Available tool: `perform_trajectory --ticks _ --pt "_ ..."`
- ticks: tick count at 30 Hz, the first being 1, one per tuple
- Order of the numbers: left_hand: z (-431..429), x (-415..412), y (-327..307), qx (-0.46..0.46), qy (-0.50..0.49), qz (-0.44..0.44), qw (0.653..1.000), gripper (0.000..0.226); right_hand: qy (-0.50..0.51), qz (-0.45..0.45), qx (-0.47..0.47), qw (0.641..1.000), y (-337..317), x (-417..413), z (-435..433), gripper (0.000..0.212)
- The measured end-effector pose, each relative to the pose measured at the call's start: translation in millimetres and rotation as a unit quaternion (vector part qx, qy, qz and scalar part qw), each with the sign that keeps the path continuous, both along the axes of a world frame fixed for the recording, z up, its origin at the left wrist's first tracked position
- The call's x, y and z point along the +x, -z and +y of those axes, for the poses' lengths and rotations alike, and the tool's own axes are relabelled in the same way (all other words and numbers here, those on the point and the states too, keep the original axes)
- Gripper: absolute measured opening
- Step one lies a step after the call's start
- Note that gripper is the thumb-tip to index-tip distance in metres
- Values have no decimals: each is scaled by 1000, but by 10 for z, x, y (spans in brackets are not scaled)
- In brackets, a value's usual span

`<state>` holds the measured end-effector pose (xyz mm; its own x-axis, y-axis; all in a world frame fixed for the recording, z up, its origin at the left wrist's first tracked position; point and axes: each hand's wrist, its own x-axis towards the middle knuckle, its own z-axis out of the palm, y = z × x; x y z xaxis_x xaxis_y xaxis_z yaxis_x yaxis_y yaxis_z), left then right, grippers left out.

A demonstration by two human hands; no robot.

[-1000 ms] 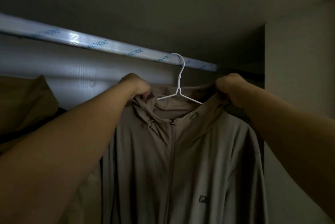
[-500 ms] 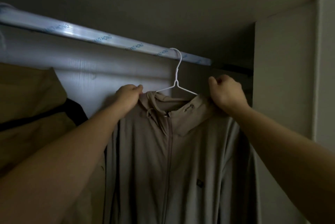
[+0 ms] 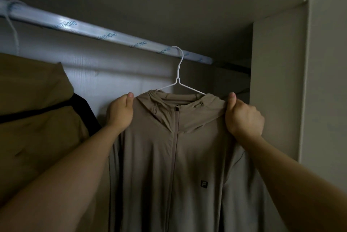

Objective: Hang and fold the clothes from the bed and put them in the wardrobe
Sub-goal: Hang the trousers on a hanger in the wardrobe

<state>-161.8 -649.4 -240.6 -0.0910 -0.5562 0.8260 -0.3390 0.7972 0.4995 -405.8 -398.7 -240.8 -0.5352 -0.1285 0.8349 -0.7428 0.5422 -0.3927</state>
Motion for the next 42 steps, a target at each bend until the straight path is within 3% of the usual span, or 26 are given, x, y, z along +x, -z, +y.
perform_trajectory --ticks 9,18,22,24,28,33,36,38,42 --pt "12 3 110 -35 -78 17 996 56 1 -12 11 1000 56 -16 15 62" --pt "207 -100 -1 49 -151 1 987 68 7 -11 37 999 -117 -6 61 65" --pt "312 -175 -235 -27 -166 -46 985 63 -10 60 97 993 -334 111 -37 62" --pt "379 -240 -308 -84 -145 -60 984 55 -27 73 108 991 -411 193 -113 61" --pt "364 -274 -295 -62 -69 -55 994 55 -26 69 113 991 -387 247 -224 69" --pt "329 -214 -202 -88 -88 -58 991 58 -24 70 98 992 -233 197 -247 70" --pt "343 -244 -312 -52 -106 -83 990 64 -27 73 92 993 -266 214 -255 70" --pt "380 -270 -394 -42 -104 -77 991 62 -28 89 100 991 -293 228 -229 68" --pt "624 -403 -517 -119 -13 -60 991 56 -55 167 110 978 -294 323 -140 55"
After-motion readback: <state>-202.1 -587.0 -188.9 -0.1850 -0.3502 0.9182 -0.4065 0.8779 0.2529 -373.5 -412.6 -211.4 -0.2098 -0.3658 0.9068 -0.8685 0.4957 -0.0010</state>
